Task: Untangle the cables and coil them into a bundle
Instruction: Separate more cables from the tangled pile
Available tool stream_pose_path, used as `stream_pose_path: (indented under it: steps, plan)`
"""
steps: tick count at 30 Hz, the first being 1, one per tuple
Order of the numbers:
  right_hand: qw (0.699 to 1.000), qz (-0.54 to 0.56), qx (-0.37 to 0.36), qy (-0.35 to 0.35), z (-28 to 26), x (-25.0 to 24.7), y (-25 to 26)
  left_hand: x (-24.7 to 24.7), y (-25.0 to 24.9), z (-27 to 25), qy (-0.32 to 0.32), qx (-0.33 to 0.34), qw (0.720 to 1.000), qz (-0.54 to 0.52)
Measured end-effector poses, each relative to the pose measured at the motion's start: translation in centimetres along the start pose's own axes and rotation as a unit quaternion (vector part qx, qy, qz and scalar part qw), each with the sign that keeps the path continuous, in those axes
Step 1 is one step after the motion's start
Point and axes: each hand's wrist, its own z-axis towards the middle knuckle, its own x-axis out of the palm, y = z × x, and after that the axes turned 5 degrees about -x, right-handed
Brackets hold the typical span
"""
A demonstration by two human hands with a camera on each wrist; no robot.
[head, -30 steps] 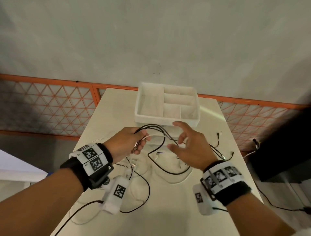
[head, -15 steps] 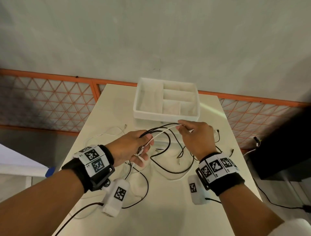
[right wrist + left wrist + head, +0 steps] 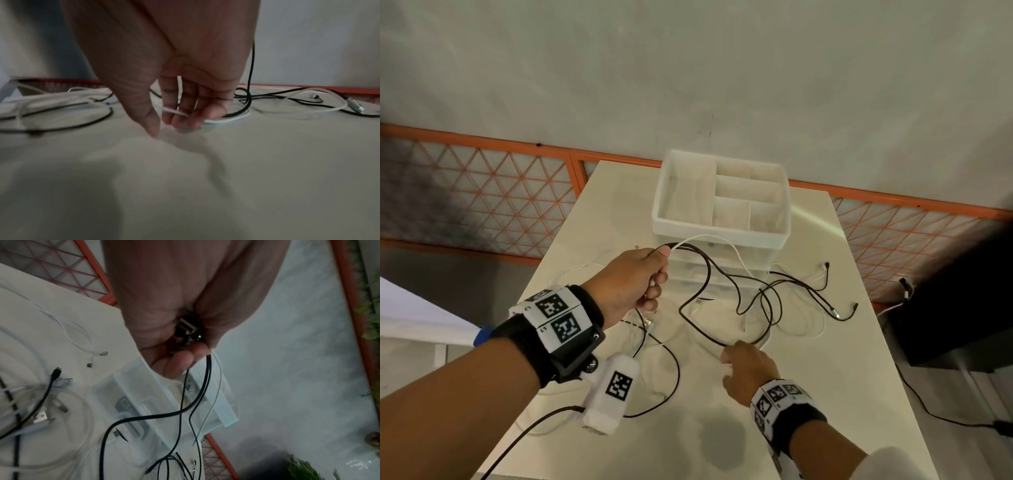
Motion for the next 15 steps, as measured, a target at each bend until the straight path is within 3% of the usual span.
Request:
stream_pose_path:
  steps: [4,6,9,11,15]
  plan:
    - [0.993,-0.093,-0.066,-0.009,-0.4,1.0,0.6,0.2,0.3,-0.2,-0.008,0.015,0.999,0.035]
    - [0.991,-0.084,-0.097,-0.029,-0.2,-0.2,1.1,-0.1,0.4,-0.2,-0.014,0.016,0.998,0.06]
    - [0.983,0.051,-0.138,-0.111,-0.1,-4.8,2.1,-0.3,0.3,-0.1,-0.022,0.029,0.997,0.064]
    - [0.955,0.161,-0.19,-0.163,-0.8,-8.7,2.9,-0.3,0.1,-0.2,-0.025,0.051,0.995,0.088]
    - [0.927,0.197,-0.239,-0.213,-3.3,-14.7,5.0,0.8,-0.6,-1.0,0.035,0.085,0.993,0.075]
